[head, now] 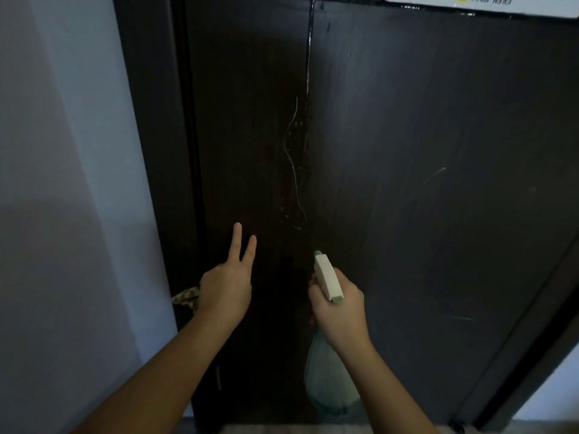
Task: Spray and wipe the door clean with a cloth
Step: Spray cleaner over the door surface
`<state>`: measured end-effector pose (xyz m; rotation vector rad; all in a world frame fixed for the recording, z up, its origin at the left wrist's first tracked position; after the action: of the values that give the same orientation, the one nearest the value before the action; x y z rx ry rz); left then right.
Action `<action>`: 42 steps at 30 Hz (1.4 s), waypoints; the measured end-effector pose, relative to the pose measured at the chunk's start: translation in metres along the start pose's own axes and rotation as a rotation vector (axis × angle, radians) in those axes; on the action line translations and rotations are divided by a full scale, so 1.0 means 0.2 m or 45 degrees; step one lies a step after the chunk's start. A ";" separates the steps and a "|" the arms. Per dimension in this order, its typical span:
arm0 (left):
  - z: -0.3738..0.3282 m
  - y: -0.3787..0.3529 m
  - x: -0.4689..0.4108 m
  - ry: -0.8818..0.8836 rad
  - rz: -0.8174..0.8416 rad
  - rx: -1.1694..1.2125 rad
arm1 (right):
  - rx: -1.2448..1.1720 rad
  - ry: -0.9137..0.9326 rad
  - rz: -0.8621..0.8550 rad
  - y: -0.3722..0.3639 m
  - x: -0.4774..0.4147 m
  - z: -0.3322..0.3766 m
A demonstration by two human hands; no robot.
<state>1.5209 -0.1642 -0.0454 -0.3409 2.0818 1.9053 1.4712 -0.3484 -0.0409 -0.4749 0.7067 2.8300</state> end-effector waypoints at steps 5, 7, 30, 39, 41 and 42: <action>0.01 -0.06 0.05 -0.023 0.021 0.024 | -0.055 -0.059 0.010 0.00 0.05 -0.07; 0.02 -0.12 0.09 -0.030 0.043 -0.001 | -0.037 -0.141 -0.008 -0.01 0.12 -0.17; -0.96 0.31 -0.24 -0.340 -0.123 -0.088 | -0.025 -0.146 -0.564 0.95 -0.32 0.00; -0.95 0.33 -0.24 -0.332 -0.094 -0.168 | -0.100 -0.211 -0.364 0.91 -0.32 -0.12; -0.95 0.33 -0.24 -0.334 -0.081 -0.201 | -0.092 -0.215 -0.248 0.88 -0.29 -0.13; -0.94 0.34 -0.24 -0.337 -0.074 -0.220 | -0.073 -0.209 -0.198 0.86 -0.27 -0.14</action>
<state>1.5287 -0.3469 0.0488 -0.1731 1.7270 1.9801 1.4855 -0.5177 0.0283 -0.2879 0.5335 2.7098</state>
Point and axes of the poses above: each hand's wrist, its own x-axis away from the middle knuckle, its own y-axis out of the back of the hand, z = x × y, the point moved 5 cm from there along -x, towards the middle knuckle, and after that the axes turned 12 degrees about x, right-handed, at the moved point
